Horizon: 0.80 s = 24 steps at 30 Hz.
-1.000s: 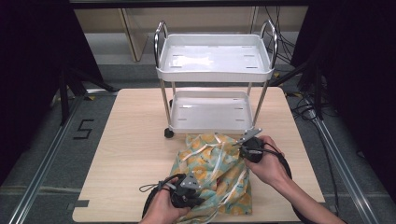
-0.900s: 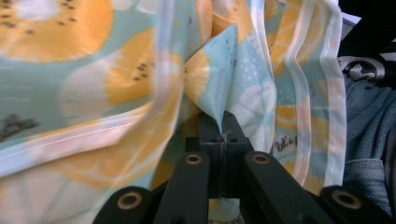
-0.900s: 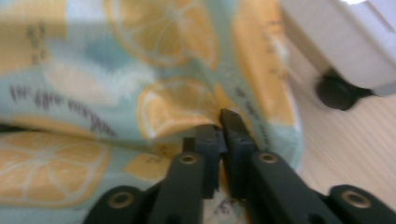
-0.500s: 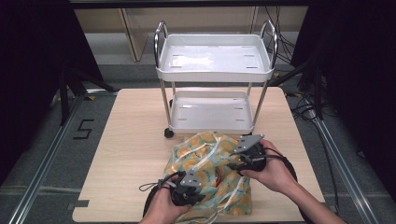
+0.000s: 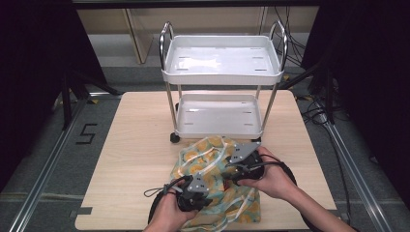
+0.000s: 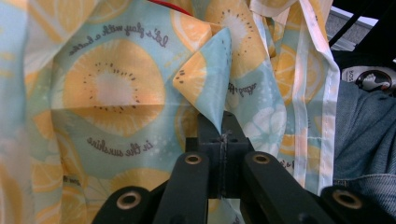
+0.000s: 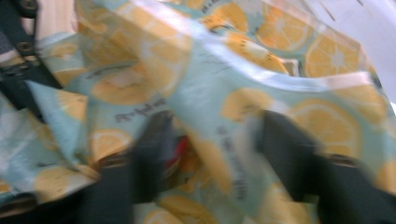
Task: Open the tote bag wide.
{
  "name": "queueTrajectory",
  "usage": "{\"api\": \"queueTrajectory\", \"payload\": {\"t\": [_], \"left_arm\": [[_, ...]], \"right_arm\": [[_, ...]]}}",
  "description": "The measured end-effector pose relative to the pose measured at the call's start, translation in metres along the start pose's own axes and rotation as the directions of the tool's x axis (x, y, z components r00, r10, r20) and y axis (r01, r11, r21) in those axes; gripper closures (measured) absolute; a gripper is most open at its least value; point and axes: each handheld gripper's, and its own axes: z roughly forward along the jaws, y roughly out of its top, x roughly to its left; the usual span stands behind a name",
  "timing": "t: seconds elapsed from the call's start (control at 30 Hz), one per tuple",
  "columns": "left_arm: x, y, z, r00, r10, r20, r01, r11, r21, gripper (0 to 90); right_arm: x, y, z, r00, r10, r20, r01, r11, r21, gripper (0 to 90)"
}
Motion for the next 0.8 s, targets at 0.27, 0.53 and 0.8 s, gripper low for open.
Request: {"api": "queueTrajectory", "payload": {"t": [0.27,0.53,0.8], "left_arm": [[0.0,-0.009,0.0,0.9997,-0.026,-0.003,0.026,0.9995,0.02,89.4],[0.001,-0.007,-0.006,0.9991,0.04,-0.012,-0.04,0.9988,0.029,78.9],[-0.005,0.021,-0.027,1.0,0.004,0.0,-0.004,0.9834,-0.182,51.1]], "right_arm": [[-0.019,-0.004,0.007,0.9908,0.116,0.069,-0.119,0.992,0.034,89.2],[-0.022,-0.004,0.013,0.9882,0.106,0.11,-0.112,0.992,0.049,89.2],[-0.015,-0.001,0.01,0.9725,0.214,0.092,-0.219,0.974,0.05,88.7]]}}
